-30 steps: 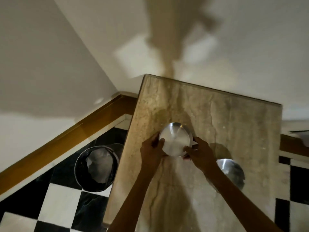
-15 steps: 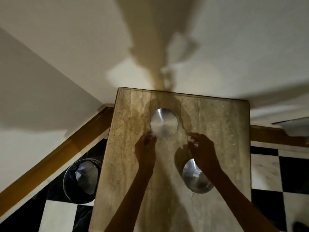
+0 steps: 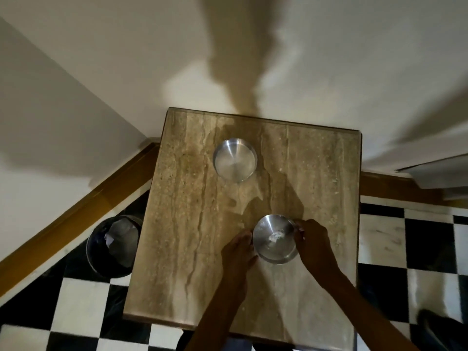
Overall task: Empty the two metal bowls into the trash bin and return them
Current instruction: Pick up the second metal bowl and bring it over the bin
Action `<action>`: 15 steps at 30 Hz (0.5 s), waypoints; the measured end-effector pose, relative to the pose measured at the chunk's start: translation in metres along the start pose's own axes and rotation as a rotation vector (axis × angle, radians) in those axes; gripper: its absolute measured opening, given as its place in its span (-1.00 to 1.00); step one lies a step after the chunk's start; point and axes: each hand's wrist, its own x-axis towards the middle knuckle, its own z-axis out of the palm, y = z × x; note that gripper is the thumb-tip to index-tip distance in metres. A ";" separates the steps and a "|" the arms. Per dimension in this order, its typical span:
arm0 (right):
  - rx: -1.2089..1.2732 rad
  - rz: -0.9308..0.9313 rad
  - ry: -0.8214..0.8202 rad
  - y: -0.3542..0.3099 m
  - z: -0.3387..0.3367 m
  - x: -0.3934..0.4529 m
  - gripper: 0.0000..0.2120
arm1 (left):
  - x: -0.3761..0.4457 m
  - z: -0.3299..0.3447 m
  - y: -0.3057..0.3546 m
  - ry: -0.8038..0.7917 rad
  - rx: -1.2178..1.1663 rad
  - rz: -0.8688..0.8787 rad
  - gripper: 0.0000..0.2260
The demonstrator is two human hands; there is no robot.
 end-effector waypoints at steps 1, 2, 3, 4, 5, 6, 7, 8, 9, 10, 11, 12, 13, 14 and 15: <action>-0.003 -0.012 -0.017 -0.005 0.003 -0.003 -0.85 | 0.001 -0.007 0.000 0.000 -0.043 -0.014 -0.82; 0.002 -0.019 -0.030 -0.011 0.005 -0.006 -0.84 | 0.001 -0.015 0.000 0.009 -0.081 -0.026 -0.81; 0.004 -0.040 -0.048 -0.022 0.010 -0.011 -0.83 | 0.001 -0.030 0.000 0.017 -0.143 -0.044 -0.80; 0.003 -0.061 -0.066 -0.032 0.014 -0.017 -0.81 | 0.001 -0.045 0.000 0.020 -0.198 -0.062 -0.78; 0.000 -0.088 -0.081 -0.045 0.019 -0.023 -0.79 | 0.002 -0.063 0.001 0.018 -0.262 -0.091 -0.77; 0.001 -0.111 -0.096 -0.058 0.024 -0.030 -0.78 | 0.003 -0.081 0.002 0.005 -0.307 -0.130 -0.76; 0.008 -0.134 -0.111 -0.069 0.028 -0.035 -0.78 | 0.005 -0.098 0.002 -0.015 -0.350 -0.171 -0.76; 0.022 -0.150 -0.133 -0.085 0.036 -0.042 -0.78 | 0.004 -0.119 0.004 -0.052 -0.387 -0.199 -0.76; 0.048 -0.153 -0.160 -0.105 0.048 -0.048 -0.78 | 0.004 -0.144 0.005 -0.086 -0.416 -0.212 -0.75; 0.083 -0.140 -0.179 -0.116 0.053 -0.053 -0.78 | 0.002 -0.157 0.008 -0.121 -0.434 -0.226 -0.73; 0.107 -0.134 -0.205 -0.130 0.060 -0.058 -0.79 | -0.002 -0.172 0.011 -0.152 -0.464 -0.232 -0.71; 0.125 -0.146 -0.232 -0.147 0.069 -0.064 -0.80 | -0.005 -0.187 0.013 -0.190 -0.513 -0.241 -0.68; 0.128 -0.170 -0.260 -0.167 0.084 -0.071 -0.81 | -0.007 -0.210 0.015 -0.247 -0.587 -0.238 -0.62; 0.130 -0.190 -0.274 -0.185 0.095 -0.075 -0.83 | -0.010 -0.227 0.016 -0.310 -0.659 -0.245 -0.53; 0.131 -0.209 -0.291 -0.204 0.109 -0.080 -0.85 | -0.012 -0.247 0.019 -0.371 -0.727 -0.256 -0.44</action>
